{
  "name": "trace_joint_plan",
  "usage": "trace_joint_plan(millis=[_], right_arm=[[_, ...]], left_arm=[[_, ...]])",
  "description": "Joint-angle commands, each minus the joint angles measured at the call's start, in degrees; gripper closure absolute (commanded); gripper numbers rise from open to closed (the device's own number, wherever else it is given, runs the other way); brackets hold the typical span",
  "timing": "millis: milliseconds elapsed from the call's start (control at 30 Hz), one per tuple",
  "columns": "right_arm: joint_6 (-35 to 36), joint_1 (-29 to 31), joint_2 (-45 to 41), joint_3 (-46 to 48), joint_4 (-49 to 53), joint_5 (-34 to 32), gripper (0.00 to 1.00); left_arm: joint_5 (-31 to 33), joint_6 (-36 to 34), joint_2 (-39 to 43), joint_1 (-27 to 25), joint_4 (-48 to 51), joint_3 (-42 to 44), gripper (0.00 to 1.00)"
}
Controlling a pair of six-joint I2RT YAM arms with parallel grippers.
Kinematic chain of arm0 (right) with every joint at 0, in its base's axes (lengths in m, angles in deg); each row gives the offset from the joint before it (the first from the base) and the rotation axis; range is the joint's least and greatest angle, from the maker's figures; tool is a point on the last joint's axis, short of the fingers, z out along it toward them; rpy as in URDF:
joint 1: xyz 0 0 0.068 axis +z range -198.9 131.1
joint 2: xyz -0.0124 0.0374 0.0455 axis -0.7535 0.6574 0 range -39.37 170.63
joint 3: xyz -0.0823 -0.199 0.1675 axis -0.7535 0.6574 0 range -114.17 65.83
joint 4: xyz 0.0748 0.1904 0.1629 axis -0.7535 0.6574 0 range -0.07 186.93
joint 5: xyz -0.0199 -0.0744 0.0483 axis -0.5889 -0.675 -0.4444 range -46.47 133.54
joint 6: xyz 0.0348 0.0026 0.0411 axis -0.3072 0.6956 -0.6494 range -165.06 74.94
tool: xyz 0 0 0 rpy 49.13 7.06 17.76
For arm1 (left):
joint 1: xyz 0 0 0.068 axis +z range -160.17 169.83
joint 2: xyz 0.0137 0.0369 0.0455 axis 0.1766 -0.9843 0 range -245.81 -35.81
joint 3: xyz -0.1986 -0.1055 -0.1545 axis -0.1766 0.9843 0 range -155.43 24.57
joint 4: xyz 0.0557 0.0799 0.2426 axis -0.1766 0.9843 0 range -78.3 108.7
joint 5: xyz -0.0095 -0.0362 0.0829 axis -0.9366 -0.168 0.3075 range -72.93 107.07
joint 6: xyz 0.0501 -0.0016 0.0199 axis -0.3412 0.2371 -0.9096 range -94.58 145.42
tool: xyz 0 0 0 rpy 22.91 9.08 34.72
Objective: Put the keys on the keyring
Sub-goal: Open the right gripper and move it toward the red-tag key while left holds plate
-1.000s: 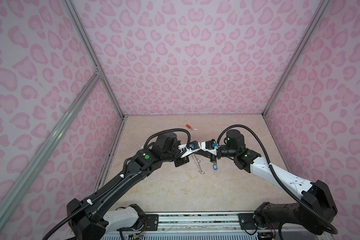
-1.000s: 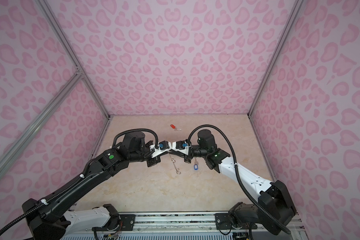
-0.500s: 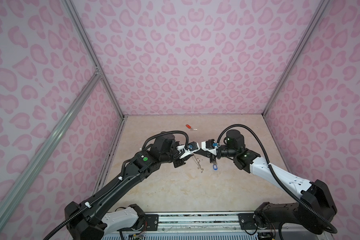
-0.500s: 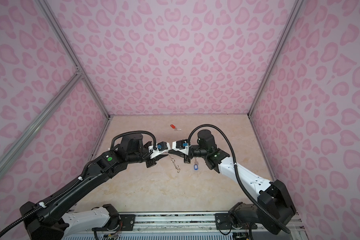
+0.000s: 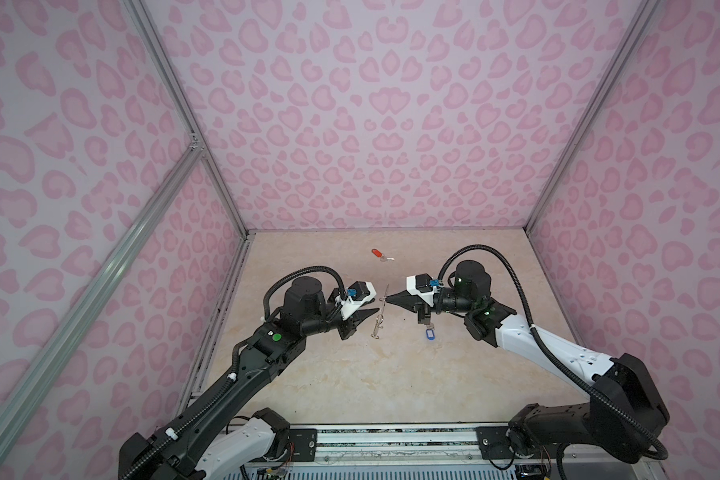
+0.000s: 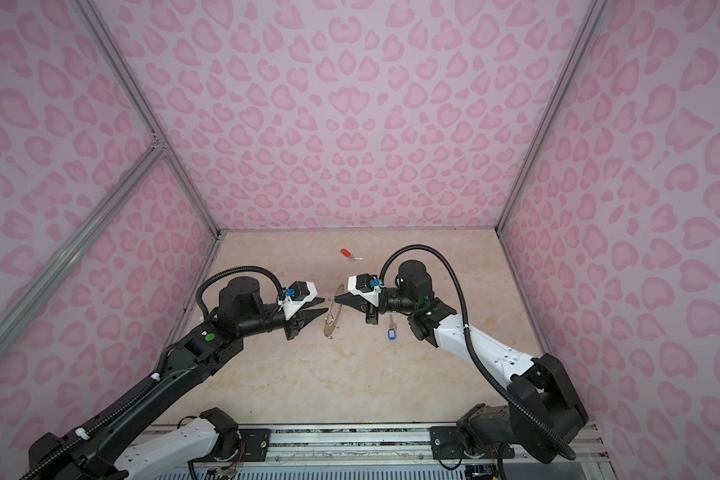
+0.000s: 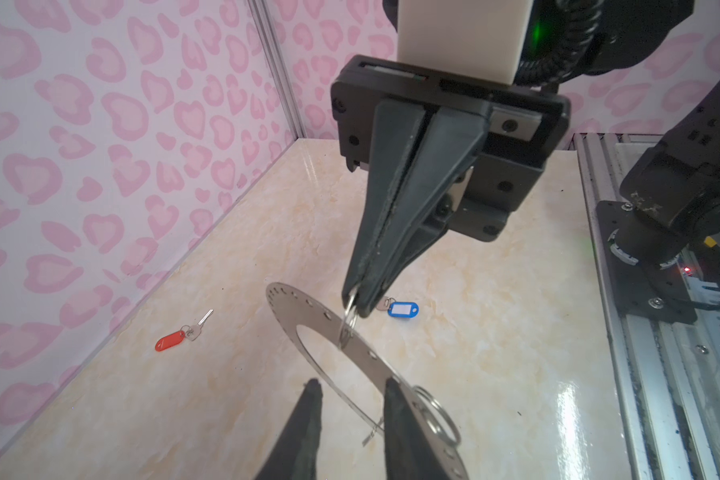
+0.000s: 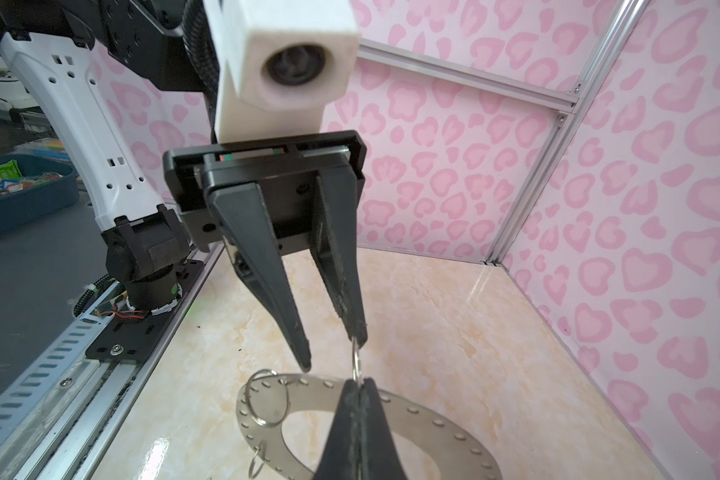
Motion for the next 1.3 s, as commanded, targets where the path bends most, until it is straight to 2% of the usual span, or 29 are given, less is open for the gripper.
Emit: trace_joint_plan(millis=[0, 167, 500, 767, 900, 967, 1133, 1267], right_arm=[[-1.0, 0.4, 0.3, -0.7, -2.4, 1.3, 1.0], [0.8, 0.9, 0.5, -1.8, 1.1, 1.5, 1.0], [2.1, 1.0, 0.6, -2.5, 3.2, 1.9, 1.0], [2.1, 1.0, 0.9, -2.6, 3.3, 1.9, 1.0], [1.8, 0.1, 0.5, -2.5, 5.5, -0.7, 0.67], [0.9, -1.2, 0.0, -1.3, 5.4, -2.8, 0.61], [-12.6, -4.5, 1.2, 1.6, -2.7, -9.7, 0.58], [-16.4, -4.6, 4.9, -3.5, 5.7, -18.3, 0.6]], left_arm=[[-2.6, 1.6, -0.1, 0.0, -5.6, 0.1, 0.73], [-2.6, 1.1, -0.9, 0.1, -5.4, -0.8, 0.74], [-3.5, 0.8, -1.4, 0.0, -5.2, -1.5, 0.85], [-3.9, 0.2, -2.2, 0.0, -4.6, -2.3, 0.97], [-2.5, -0.4, -2.1, 0.0, -4.7, -2.0, 0.97], [-1.4, -1.0, -1.7, 0.0, -5.3, -1.4, 0.97], [0.3, -2.5, -1.4, 0.2, -6.0, -0.5, 0.97], [1.1, -1.7, -2.3, 1.1, -6.0, -0.5, 0.97]])
